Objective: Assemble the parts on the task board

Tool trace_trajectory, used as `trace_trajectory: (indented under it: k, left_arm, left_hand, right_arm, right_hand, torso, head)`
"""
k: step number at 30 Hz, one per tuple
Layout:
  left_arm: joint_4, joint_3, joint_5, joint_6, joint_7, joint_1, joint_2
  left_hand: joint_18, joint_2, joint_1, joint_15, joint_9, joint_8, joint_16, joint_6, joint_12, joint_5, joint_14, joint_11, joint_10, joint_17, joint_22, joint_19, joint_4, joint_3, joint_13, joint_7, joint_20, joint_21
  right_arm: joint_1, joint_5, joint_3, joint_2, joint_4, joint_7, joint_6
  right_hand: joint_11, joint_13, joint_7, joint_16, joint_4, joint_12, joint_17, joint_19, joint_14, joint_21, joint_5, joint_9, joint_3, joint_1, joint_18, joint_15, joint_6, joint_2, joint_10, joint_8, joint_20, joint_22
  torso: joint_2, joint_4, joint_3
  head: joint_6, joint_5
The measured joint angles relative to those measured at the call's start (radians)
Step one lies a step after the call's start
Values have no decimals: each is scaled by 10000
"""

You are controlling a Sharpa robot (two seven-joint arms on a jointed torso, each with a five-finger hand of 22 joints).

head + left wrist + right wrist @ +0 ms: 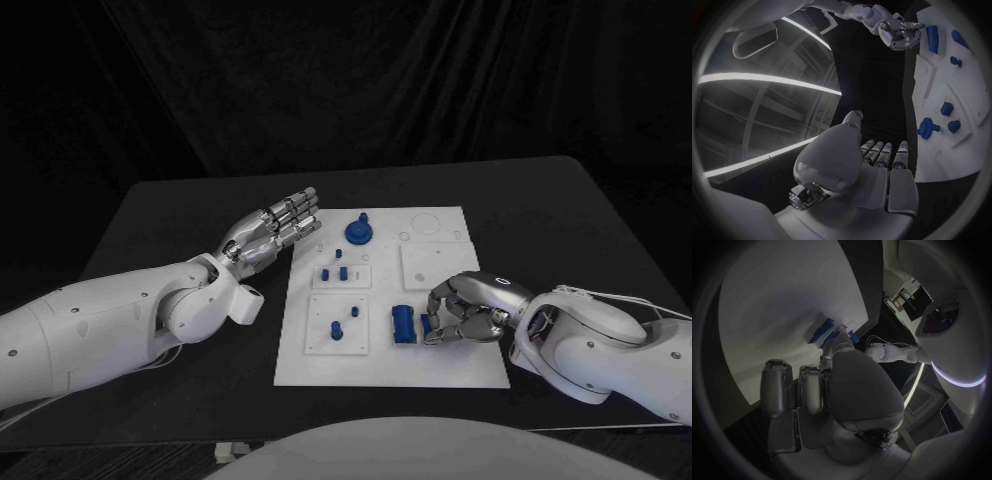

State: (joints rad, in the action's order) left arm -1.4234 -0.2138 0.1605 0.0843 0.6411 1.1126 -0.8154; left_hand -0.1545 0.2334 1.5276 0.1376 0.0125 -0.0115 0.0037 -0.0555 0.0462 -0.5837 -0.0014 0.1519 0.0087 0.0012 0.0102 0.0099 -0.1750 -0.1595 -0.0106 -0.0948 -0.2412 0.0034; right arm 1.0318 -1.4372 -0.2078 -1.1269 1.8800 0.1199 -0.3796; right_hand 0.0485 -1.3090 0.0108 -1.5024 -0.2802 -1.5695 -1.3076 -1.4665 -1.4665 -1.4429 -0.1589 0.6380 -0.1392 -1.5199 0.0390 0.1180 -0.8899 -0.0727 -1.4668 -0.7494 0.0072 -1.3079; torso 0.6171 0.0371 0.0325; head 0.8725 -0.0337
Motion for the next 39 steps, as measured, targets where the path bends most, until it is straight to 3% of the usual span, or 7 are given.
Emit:
trace_trajectory:
  k: [13,21,27,30,33,39]
  left_arm:
    - [8,0,0,29,-18,-14,12]
    - [13,0,0,46,-30,-21,33]
    - [19,0,0,59,-36,-29,38]
    - [21,0,0,62,-38,-32,38]
    - [22,0,0,64,-39,-35,37]
    - [19,0,0,67,-39,-40,15]
  left_hand:
    - [-1,0,0,0,-1,0,0,0,0,0,0,0,0,-3,-1,0,70,14,0,0,0,0]
    - [0,0,0,0,-1,0,0,0,0,0,0,0,0,-1,-1,0,69,14,1,0,0,0]
    - [0,0,0,-1,-1,0,0,0,0,0,0,0,0,0,-1,0,69,14,1,0,0,0]
    - [0,0,0,-1,-1,0,0,0,0,0,0,0,0,1,-1,0,69,14,1,0,0,0]
    - [0,0,0,-1,-1,0,0,0,0,0,0,0,0,2,-2,0,69,14,1,0,0,0]
    - [0,0,0,0,-1,0,0,0,0,0,0,0,0,4,-2,0,68,14,1,0,0,0]
  right_arm:
    - [-5,-83,1,28,-56,275,340]
    - [-7,-159,1,74,-94,434,424]
    - [-7,-183,1,90,-98,469,419]
    - [-8,-192,4,94,-99,481,416]
    - [-8,-201,4,87,-99,490,404]
    - [-9,-208,3,-77,51,444,259]
  right_hand:
    - [-1,3,36,0,1,1,1,0,-1,123,-41,89,58,-184,-1,-1,179,-183,1,-116,0,1]
    - [-4,-19,51,0,3,-38,1,0,0,162,-933,123,114,-403,0,-3,305,-41,3,-262,0,2]
    - [-4,-14,51,0,3,-40,1,0,0,162,-1075,124,113,-437,-1,-3,304,-6,4,-271,0,3]
    - [-5,-13,51,0,-36,-40,2,0,0,180,-868,152,74,-430,-1,-3,304,-5,4,-336,0,3]
    - [-5,21,16,0,-98,-39,2,0,0,221,-333,193,13,-180,0,-3,340,37,5,-457,0,4]
    - [-3,17,16,0,-109,-36,2,0,0,221,671,243,2,392,0,-2,339,-222,3,-647,0,4]
  torso:
    - [0,2,0]
    - [0,2,0]
    - [-1,2,0]
    - [-1,2,1]
    - [0,2,1]
    - [0,3,1]
  head:
    - [0,-16]
    - [0,-17]
    - [0,-23]
    - [0,-31]
    - [0,-32]
    - [0,-19]
